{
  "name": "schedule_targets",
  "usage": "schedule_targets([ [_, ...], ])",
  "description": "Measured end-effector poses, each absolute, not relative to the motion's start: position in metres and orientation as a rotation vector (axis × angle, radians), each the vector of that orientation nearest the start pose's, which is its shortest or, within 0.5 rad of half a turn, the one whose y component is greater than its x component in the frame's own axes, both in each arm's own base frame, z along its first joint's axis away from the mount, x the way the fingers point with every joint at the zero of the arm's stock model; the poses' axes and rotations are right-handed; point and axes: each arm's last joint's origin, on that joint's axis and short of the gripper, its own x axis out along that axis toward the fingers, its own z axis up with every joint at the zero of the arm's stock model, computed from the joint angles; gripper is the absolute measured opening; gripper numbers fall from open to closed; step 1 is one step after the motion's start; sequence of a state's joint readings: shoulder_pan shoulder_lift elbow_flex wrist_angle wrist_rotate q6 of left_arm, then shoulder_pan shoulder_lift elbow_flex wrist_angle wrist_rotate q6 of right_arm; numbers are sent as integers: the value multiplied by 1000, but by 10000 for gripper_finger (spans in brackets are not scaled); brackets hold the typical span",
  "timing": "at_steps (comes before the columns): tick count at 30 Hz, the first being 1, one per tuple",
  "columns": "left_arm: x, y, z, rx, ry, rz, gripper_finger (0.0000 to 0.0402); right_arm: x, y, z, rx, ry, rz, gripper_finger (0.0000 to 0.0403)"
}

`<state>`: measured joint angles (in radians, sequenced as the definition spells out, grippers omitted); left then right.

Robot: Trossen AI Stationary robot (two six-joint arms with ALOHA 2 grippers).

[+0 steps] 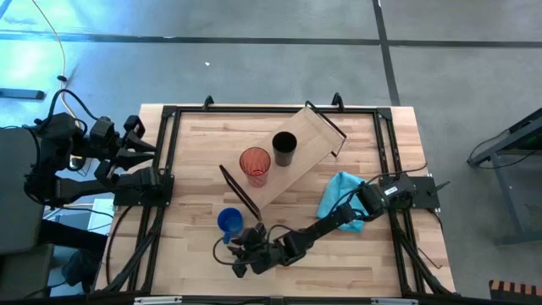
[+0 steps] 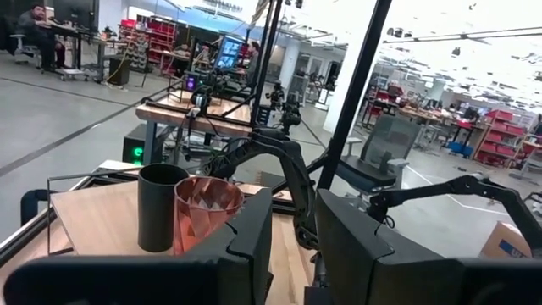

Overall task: Stack small to large cups/mugs on shelf
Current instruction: Put the blue mug on the shelf

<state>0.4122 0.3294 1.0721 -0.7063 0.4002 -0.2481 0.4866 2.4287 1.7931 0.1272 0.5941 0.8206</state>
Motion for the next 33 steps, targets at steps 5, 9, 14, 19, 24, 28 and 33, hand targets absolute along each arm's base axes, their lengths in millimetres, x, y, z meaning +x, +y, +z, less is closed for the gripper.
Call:
schedule_targets([
  [5,9,-9,402,-234,-33,-4,83,478,237,137,596,339,-266,106],
  [9,9,-9,402,-235,-31,-3,83,479,238,139,644,323,-268,106],
  [14,9,-9,401,-231,-25,-7,83,479,237,139,710,296,-300,106],
  [19,9,-9,400,-226,-12,-8,83,481,237,145,775,267,-324,106],
  [24,9,-9,399,-213,-6,-8,83,489,239,167,831,219,-304,106],
  [28,9,-9,399,-212,-5,-7,83,492,240,180,925,228,-335,106],
  [33,9,-9,399,-212,-5,-7,83,494,244,200,989,243,-364,106],
])
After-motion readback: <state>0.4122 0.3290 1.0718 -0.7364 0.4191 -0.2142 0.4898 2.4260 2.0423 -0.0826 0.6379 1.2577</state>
